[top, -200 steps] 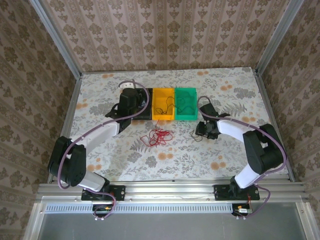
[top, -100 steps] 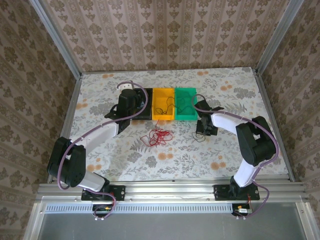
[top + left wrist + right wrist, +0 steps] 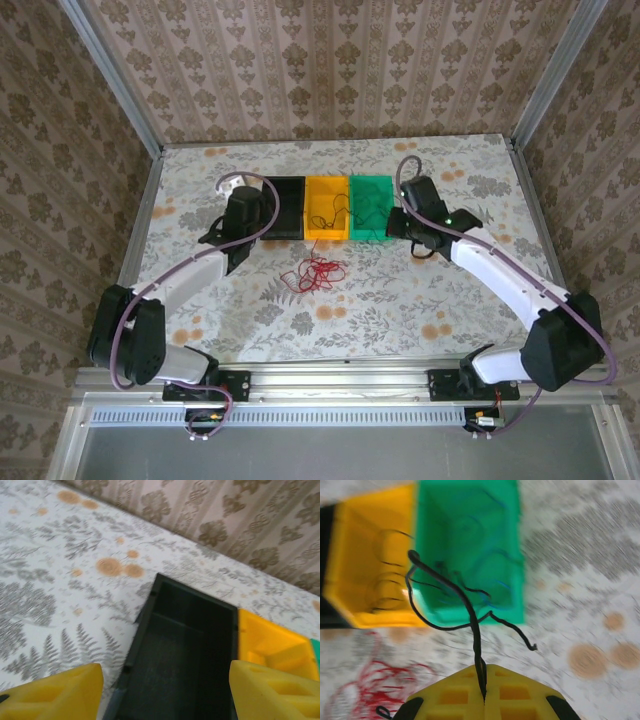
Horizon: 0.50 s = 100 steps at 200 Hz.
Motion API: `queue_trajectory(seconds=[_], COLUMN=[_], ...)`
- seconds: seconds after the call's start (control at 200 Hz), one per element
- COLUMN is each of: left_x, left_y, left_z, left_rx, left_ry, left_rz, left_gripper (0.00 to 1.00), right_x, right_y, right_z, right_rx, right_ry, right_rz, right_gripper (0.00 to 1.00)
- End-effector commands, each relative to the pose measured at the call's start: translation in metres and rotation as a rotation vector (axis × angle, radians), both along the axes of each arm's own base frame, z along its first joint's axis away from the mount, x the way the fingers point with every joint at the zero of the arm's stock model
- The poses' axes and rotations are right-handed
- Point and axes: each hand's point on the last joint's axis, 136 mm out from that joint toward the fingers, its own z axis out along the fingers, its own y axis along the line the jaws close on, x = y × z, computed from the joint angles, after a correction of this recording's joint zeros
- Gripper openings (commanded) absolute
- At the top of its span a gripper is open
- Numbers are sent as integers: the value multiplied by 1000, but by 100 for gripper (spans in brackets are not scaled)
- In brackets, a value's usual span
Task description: Untangle the cables
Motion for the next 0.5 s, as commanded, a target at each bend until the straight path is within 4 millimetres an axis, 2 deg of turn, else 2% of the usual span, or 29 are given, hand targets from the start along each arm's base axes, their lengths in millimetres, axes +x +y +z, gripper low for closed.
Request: queue_trajectory(seconds=[0.0, 0.125, 0.195, 0.385, 0.415, 0.44, 0.495], left_x=[-12, -20, -24, -31, -31, -28, -27], left_y=[19, 31, 35, 35, 34, 43, 43], left_z=[-5, -8, -6, -4, -3, -3, 0], left_rx=[-18, 7, 11, -5, -4, -3, 3], left_ry=[22, 31, 28, 26, 26, 26, 23], left_rz=[81, 110, 118, 102, 99, 122, 116], left_gripper=[67, 68, 68, 68, 68, 68, 68], right_x=[15, 44, 61, 108, 114, 120, 123], right_y=[32, 64, 82, 107, 108, 110, 110], right_z=[31, 35, 27, -16, -23, -28, -38], right_rx=[56, 74, 66, 8, -5, -13, -30], right_ry=[-66, -66, -46, 36, 46, 50, 97], right_rz=[102, 183, 230, 253, 245, 242, 231], right_gripper=[0, 1, 1, 3, 7, 14, 35])
